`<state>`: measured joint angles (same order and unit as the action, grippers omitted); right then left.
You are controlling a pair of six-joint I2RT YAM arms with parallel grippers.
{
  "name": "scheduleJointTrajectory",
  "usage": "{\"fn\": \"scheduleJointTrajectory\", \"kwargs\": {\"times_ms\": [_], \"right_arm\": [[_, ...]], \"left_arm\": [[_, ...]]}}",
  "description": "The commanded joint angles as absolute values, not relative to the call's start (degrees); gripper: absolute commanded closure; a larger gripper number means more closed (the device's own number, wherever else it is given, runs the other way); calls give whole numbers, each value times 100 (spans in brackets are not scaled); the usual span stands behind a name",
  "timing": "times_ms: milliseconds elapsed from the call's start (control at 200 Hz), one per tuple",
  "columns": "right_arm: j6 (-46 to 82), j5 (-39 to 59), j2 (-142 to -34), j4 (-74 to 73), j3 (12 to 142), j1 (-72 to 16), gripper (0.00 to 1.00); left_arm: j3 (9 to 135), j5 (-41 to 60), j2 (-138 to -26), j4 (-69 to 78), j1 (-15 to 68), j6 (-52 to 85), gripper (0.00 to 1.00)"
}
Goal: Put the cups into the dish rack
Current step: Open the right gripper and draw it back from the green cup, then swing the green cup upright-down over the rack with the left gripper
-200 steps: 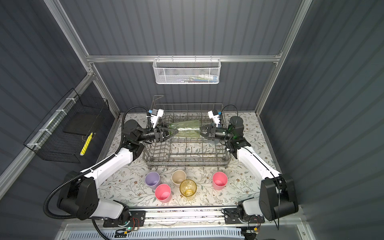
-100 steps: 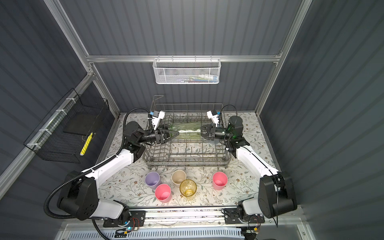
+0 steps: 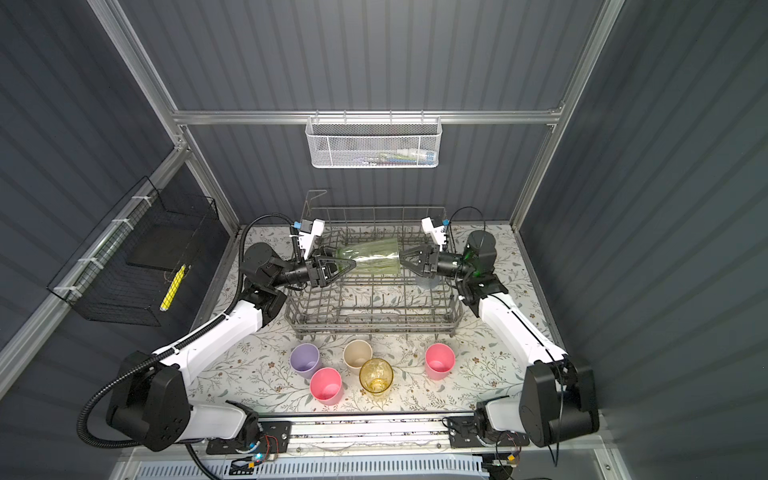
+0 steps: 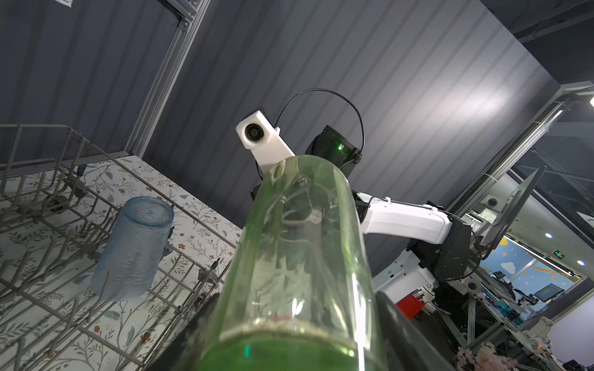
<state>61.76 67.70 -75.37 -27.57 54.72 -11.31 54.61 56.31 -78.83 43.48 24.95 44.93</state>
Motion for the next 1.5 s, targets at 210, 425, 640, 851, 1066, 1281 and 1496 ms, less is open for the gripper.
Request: {"fn": "scheduleJointTrajectory", "kwargs": {"times_ms": [210,425,640,851,1066,1281,1496], "right_arm": [[3886,5994,-6161,794,5818,-311,73],[3271,5216,-5482,2133,5957,506,73],[3094,4516,-5044,2651,5855,1122,73],[3079,4422,-5005,2689,5645,1352,73],[2910,4222,-5065,2768,5590,1382,72],[2770,4056,-5142,2827,5547,1380,72],[2716,3931,-5108,2789,5364,1380,71]], "left_arm": [[5670,5283,-7679,3768,2487,3992,46],[5998,5274,-7743,3156,2541,3683,46],[6687,4722,-7824,1162,3000,2343,47],[7056,4218,-8006,319,3103,1956,47],[7853,2846,-8157,-1407,3109,1177,48],[8930,1350,-8507,-2902,3103,790,48],[10078,246,-9200,-4445,3103,587,49]]}}
